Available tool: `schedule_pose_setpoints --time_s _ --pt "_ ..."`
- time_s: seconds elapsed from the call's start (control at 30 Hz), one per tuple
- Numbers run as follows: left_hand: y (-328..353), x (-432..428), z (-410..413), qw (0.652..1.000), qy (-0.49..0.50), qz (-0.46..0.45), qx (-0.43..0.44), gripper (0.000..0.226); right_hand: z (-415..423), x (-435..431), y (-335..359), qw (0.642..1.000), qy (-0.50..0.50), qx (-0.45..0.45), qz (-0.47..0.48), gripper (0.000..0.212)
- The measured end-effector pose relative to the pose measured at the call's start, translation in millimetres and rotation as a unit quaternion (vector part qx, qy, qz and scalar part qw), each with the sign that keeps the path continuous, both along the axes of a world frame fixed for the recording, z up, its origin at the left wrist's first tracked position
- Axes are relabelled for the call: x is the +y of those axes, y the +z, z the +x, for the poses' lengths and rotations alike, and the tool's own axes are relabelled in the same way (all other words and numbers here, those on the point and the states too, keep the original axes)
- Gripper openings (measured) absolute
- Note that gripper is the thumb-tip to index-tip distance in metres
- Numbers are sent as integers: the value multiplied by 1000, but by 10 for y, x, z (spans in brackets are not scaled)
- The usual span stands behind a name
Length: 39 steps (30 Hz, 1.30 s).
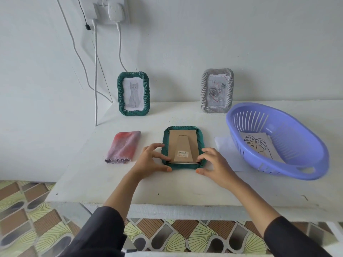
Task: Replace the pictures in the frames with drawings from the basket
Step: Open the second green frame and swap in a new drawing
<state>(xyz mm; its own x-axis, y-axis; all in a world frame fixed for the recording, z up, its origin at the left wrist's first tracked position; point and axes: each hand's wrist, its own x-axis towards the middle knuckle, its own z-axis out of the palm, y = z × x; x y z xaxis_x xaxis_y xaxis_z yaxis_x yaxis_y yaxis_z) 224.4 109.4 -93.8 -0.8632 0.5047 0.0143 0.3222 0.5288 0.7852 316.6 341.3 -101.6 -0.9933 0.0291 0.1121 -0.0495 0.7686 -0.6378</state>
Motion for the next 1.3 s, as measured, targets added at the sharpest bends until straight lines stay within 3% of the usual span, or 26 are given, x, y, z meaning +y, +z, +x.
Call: schedule_pose_setpoints --time_s 0.47,0.63,0.77,1.0,1.3 --pt "34 9 -7 999 -24 -36 -24 25 10 -9 34 1000 -1 -21 4 13" --pt "41 62 -107 988 73 102 -95 21 -97 92 201 994 -19 -22 -105 11" --pt "-16 233 -237 981 177 70 -46 16 -357 127 224 994 -90 15 -68 24" --pt "-37 413 -289 972 232 -9 -26 13 -544 -23 12 990 -138 6 8 33" --pt "10 425 -300 963 253 47 -83 7 -522 -41 -90 988 -145 32 50 34"
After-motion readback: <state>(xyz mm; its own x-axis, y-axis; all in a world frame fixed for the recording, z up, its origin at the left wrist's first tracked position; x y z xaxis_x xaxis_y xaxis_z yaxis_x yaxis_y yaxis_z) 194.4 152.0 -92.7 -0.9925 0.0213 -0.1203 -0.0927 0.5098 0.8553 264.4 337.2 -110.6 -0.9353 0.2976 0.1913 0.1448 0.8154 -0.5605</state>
